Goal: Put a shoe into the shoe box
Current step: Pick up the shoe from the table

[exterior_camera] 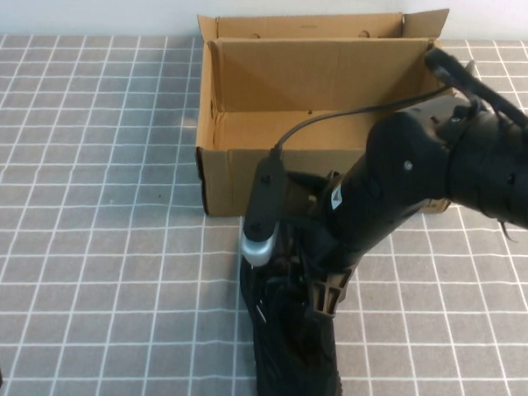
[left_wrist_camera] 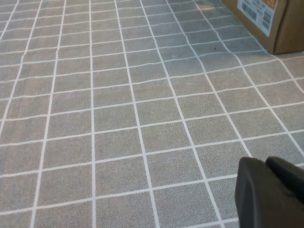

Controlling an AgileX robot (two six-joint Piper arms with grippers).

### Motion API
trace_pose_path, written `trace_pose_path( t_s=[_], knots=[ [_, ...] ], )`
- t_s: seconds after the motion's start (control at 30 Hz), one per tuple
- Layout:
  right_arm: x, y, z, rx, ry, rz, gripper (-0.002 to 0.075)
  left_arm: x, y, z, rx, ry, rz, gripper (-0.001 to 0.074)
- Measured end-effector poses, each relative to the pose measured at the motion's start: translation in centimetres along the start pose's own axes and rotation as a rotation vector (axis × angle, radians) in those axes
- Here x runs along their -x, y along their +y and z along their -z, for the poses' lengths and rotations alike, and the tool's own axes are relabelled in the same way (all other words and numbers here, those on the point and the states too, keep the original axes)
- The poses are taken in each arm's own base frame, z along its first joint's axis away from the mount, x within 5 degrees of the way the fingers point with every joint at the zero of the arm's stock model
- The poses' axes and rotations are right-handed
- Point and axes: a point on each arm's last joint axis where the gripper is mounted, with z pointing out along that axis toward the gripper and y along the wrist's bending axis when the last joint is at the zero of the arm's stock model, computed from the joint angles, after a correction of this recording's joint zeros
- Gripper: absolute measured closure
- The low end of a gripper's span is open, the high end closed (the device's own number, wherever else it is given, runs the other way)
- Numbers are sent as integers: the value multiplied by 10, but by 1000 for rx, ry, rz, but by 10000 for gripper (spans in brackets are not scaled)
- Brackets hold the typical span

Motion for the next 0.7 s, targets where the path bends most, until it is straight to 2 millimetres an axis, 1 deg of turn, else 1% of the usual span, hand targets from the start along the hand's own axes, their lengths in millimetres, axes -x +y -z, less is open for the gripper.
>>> trace_pose_path(
  t_s=[0.13,0.23,0.3,0.43,0.47,0.53,0.6,0.7],
  knots=[
    [-1,-1,-10,10,15,-4,368,0,0,0,0,0,0,736],
    [-2,-2,-15,16,24,-6,433,0,0,0,0,0,0,736],
    [-2,-2,-16,17,26,-7,495,0,0,0,0,0,0,736],
    [-3,-2,-16,20,29,-7,666,0,0,0,0,0,0,736],
    [-3,-2,-16,22,31,-7,690,0,0,0,0,0,0,736],
    [-3,-1,-16,29,38,-7,714,0,0,0,0,0,0,736],
    [-4,0,-13,34,44,-16,720,0,0,0,0,0,0,736],
    [-5,4,1,45,53,-35,722,0,0,0,0,0,0,736]
  ],
)
